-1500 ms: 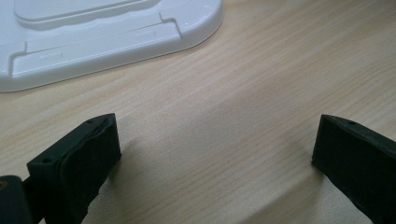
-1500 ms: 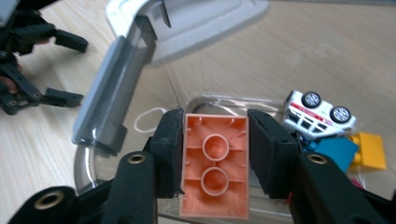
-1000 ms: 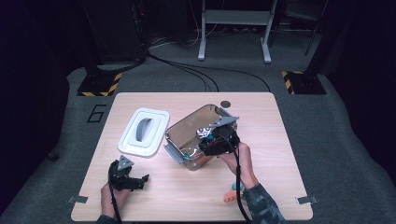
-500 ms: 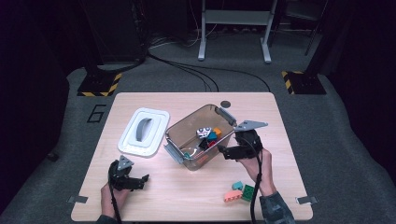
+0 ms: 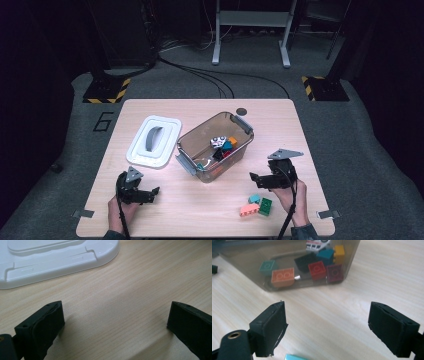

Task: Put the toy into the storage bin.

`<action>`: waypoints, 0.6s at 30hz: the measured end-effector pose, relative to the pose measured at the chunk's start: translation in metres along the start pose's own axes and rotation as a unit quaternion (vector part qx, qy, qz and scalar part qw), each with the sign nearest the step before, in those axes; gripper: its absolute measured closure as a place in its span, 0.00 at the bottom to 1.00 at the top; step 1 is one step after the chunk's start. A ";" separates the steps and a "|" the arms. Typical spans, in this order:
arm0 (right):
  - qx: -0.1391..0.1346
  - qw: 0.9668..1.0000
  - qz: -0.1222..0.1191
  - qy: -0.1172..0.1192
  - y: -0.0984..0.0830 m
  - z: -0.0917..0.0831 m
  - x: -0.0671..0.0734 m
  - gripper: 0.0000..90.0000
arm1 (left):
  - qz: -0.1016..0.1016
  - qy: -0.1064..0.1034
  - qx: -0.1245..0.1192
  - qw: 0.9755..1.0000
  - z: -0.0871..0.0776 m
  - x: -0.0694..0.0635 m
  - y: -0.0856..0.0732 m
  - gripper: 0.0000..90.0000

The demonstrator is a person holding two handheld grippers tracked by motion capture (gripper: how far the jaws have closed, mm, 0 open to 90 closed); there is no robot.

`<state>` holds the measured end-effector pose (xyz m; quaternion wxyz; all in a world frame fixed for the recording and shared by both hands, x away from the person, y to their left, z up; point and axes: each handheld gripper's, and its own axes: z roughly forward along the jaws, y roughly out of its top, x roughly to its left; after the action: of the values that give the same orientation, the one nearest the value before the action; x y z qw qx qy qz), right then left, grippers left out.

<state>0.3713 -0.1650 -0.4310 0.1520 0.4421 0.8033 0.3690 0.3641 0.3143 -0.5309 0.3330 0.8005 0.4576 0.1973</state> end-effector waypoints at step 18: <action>0.083 0.996 0.036 0.015 -0.048 0.029 0.020 0.18 | 0.001 0.001 -0.001 1.000 0.000 0.000 0.000 0.01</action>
<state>0.3479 -0.1512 -0.4837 0.0893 0.4763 0.8170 0.3124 0.3643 0.3142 -0.5311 0.3334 0.8001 0.4573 0.1990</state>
